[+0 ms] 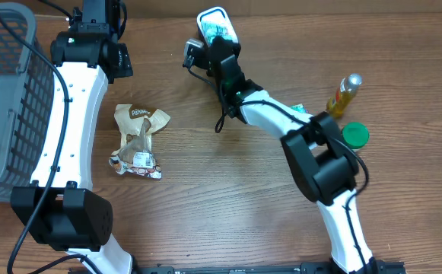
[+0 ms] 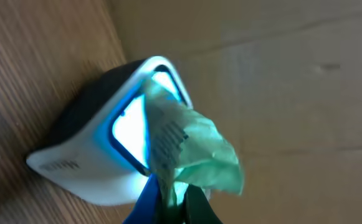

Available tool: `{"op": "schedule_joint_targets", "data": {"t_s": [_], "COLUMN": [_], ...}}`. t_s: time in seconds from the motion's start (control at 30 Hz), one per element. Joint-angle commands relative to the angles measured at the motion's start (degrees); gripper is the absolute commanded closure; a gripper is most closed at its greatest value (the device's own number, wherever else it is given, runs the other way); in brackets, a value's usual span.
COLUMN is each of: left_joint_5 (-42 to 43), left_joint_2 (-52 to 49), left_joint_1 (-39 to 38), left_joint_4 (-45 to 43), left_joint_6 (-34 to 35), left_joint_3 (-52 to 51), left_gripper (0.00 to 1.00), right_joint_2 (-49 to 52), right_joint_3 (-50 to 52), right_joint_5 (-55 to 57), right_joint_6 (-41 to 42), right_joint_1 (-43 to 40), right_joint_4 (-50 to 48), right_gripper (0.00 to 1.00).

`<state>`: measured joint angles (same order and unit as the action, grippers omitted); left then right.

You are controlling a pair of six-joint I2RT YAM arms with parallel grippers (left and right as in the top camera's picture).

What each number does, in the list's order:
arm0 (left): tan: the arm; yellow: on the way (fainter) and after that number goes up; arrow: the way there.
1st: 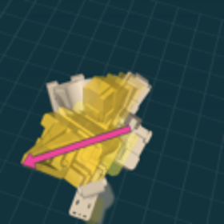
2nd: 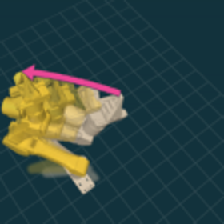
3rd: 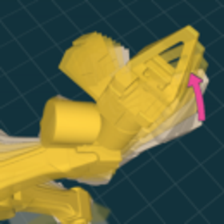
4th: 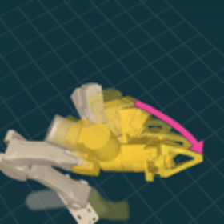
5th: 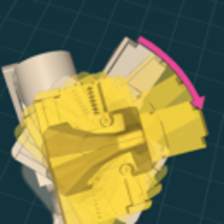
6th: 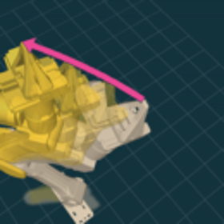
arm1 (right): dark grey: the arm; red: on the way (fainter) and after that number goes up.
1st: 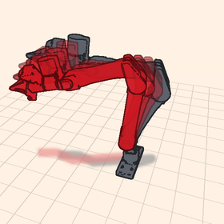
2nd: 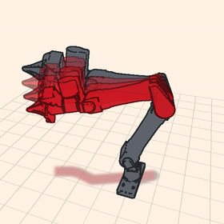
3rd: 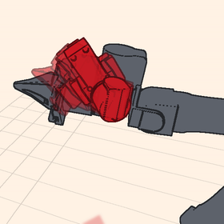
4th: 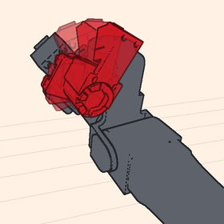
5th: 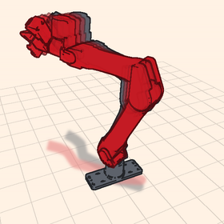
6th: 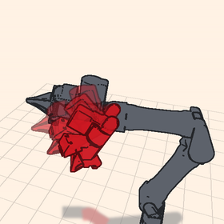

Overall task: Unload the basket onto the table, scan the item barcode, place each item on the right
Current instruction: 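Hold the wipes pack against the white scanner face, then carry the wipes pack right and release it on the table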

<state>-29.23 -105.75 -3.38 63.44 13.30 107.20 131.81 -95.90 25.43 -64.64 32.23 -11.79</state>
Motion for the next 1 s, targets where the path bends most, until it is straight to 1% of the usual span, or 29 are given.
{"op": "schedule_joint_targets", "data": {"t_s": [0.0,0.1,0.2,0.27,0.3,0.33,0.37,0.4,0.47,0.5,0.53,0.57,0.63,0.73,0.8,0.9,0.93,0.97], "left_joint_5": [-0.7,-0.7,-0.7,-0.7,-0.7,-0.7,-0.7,-0.7,-0.7,-0.7,-0.7,-0.7,-0.7,-0.7,-0.7,-0.7,-0.7,-0.7], "left_joint_2": [1.1,1.1,1.1,1.1,1.1,1.1,1.1,1.1,1.1,1.1,1.1,1.1,1.1,1.1,1.1,1.1,1.1,1.1], "left_joint_1": [-0.3,-0.3,-0.3,-0.3,-0.3,-0.3,-0.3,-0.3,-0.3,-0.3,-0.3,-0.3,-0.3,-0.3,-0.3,-0.3,-0.3,-0.3], "left_joint_4": [0.0,-0.1,0.0,0.0,0.0,0.0,0.0,0.0,0.0,0.0,0.0,0.0,0.0,0.0,0.0,0.0,-0.1,0.0], "left_joint_6": [-0.5,-0.5,-0.5,-0.5,-0.5,-0.5,-0.5,-0.5,-0.5,-0.5,-0.5,-0.5,-0.5,-0.5,-0.5,-0.5,-0.5,-0.5], "left_joint_3": [0.9,0.9,0.9,0.9,0.9,0.9,0.9,0.9,0.9,0.9,0.9,0.9,0.9,0.9,0.9,0.9,0.9,0.9], "left_gripper": [0.01,0.01,0.00,0.00,0.01,0.01,0.01,0.00,0.00,0.00,0.01,0.01,0.01,0.00,0.00,0.00,0.00,0.00], "right_joint_2": [-11.7,-18.3,-23.7,-26.6,-27.2,-27.4,-27.3,-27.3,-26.7,-26.5,-26.3,-25.9,-25.9,-25.9,-25.9,-25.9,-25.9,-25.9], "right_joint_3": [-0.8,-0.8,-0.8,-0.8,-0.8,-0.8,-0.8,-0.8,-0.8,-0.8,-0.8,-0.3,1.4,4.0,5.8,8.0,9.0,9.5], "right_joint_5": [-0.4,-0.9,-1.0,-1.3,-2.8,-4.3,-8.8,-12.6,-23.9,-27.2,-29.7,-32.2,-31.9,-30.6,-27.4,-26.8,-26.8,-26.5], "right_joint_6": [11.2,22.1,34.5,47.2,51.9,54.1,57.5,59.1,62.0,62.1,62.1,62.1,62.1,62.1,62.0,61.4,61.2,61.2], "right_joint_1": [0.3,0.3,0.2,-0.1,-0.2,-0.3,-0.6,-0.8,-1.6,-1.9,-2.1,-2.5,-2.9,-4.0,-5.0,-5.9,-6.1,-6.2], "right_joint_4": [5.9,14.8,26.1,37.1,42.6,45.7,52.2,56.2,66.3,69.3,72.0,77.1,81.6,82.6,82.7,82.9,82.4,81.7], "right_gripper": [0.96,0.96,0.96,0.96,0.96,0.96,0.96,0.96,0.96,0.96,0.96,0.96,0.96,0.95,0.95,0.93,0.89,0.76]}}
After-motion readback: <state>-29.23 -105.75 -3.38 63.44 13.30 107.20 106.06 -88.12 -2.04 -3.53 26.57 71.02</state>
